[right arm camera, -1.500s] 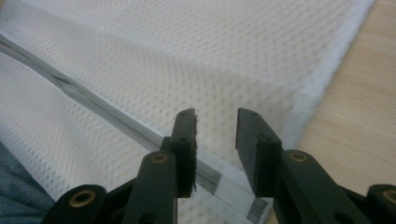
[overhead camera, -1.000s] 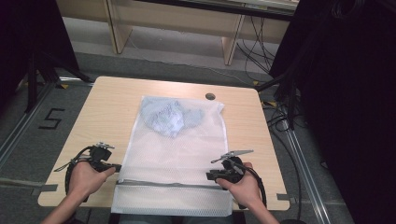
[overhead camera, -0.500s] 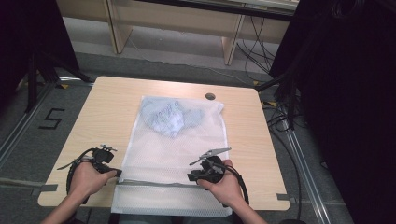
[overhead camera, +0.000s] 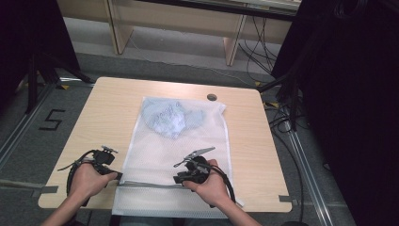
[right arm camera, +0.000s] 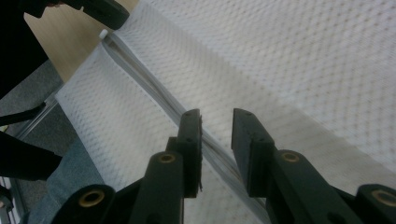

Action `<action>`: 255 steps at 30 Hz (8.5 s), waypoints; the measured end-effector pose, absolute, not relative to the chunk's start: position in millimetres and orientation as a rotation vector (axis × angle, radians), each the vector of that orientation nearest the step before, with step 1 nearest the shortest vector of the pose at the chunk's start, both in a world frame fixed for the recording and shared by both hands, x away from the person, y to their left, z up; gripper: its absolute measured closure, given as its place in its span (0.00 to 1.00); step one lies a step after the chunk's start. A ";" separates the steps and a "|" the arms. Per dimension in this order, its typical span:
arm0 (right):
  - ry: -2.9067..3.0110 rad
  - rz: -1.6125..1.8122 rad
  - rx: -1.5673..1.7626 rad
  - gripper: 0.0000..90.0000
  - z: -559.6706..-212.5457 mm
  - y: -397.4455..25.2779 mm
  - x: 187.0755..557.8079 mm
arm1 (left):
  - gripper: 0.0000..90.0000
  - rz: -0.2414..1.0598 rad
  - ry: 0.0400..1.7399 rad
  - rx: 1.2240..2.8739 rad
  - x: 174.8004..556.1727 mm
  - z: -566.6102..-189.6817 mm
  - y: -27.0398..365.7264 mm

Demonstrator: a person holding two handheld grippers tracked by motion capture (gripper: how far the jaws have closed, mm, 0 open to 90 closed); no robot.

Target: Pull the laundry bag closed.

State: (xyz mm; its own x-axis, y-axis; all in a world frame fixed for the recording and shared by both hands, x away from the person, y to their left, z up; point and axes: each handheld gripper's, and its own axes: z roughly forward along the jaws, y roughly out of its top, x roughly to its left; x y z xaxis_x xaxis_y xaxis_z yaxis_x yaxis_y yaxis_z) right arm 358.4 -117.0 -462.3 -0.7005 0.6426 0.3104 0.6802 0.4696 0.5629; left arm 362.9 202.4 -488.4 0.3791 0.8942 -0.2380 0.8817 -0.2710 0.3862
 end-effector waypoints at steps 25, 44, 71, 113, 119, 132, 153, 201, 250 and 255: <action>-2.615 -1.022 -1.041 0.82 -473.2 -37.3 359.4 | 1.00 0.003 1.539 2.231 362.4 -488.0 203.1; -2.581 -1.006 -1.002 0.81 -481.6 3.9 367.2 | 1.00 -0.007 1.538 2.240 363.0 -487.8 204.3; -2.554 -0.975 -0.973 0.87 -493.7 39.9 374.3 | 1.00 -0.024 1.542 2.224 363.9 -489.2 207.0; -2.511 -0.898 -1.081 0.97 -492.7 30.7 372.0 | 1.00 0.046 1.488 2.242 358.4 -490.2 197.6; -2.530 -0.917 -1.059 0.97 -493.0 30.3 370.9 | 1.00 0.041 1.449 2.282 360.2 -489.6 201.2; -2.596 -0.853 -1.025 0.97 -486.9 27.0 370.0 | 1.00 0.039 1.450 2.285 360.6 -489.4 201.6; -2.629 -0.825 -0.979 0.97 -481.7 19.6 371.0 | 1.00 0.019 1.511 2.230 358.6 -489.8 199.0; -2.622 -0.761 -1.025 0.97 -470.1 -1.5 366.6 | 1.00 0.025 1.457 2.276 361.2 -489.7 203.5; -2.609 -0.744 -1.033 0.97 -467.2 -28.3 367.3 | 1.00 0.023 1.462 2.266 361.1 -490.0 203.8; -2.609 -0.745 -1.027 0.97 -467.2 -31.4 368.0 | 1.00 0.024 1.461 2.268 361.1 -489.9 203.8</action>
State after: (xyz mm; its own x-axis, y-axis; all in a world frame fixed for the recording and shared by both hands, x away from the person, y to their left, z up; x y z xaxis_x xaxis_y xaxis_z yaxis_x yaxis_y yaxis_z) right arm 368.0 -31.4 -467.2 -0.7240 0.5666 0.3934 0.6889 0.6230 0.3706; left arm 361.1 203.8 -489.9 0.4417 0.8702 -0.2184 0.8625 -0.3449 0.3704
